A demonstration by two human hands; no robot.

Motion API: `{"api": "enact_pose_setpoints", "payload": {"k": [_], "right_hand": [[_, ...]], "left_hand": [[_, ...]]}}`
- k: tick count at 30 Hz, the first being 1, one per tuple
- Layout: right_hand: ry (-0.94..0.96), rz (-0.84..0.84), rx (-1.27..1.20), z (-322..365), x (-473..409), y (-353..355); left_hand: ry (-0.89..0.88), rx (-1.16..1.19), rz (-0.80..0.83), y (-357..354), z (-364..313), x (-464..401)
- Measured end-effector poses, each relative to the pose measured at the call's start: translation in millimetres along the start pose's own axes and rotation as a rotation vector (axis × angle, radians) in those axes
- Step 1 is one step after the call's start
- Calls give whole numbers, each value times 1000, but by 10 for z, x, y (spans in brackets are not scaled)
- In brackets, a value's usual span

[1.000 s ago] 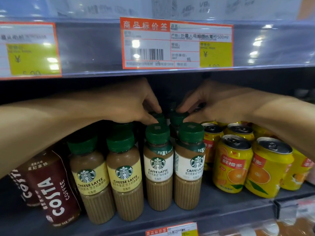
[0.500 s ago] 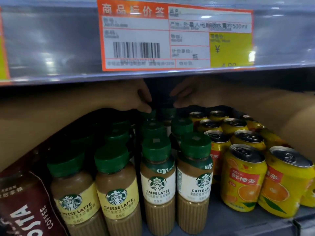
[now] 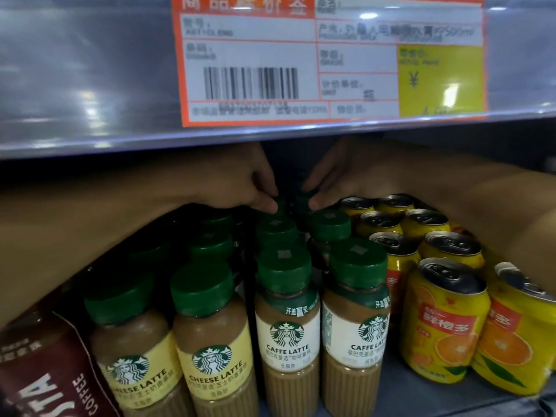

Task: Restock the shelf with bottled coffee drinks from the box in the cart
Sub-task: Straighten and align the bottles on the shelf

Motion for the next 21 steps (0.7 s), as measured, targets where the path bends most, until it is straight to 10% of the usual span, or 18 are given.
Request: {"api": "enact_pose_setpoints", "payload": {"k": [21], "right_hand": [[37,51,29,88,136,-6]], "left_hand": [[3,106,27,1,-100,193]]}}
Point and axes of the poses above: each hand's wrist, its own x-axis away from the middle knuckle, its own y-axis out of the back of the hand, z = x × y, the point moved 2 cm from there along -x, towards the middle knuckle, and after that the axes turned 10 degrees about z, right-handed, at the moved point
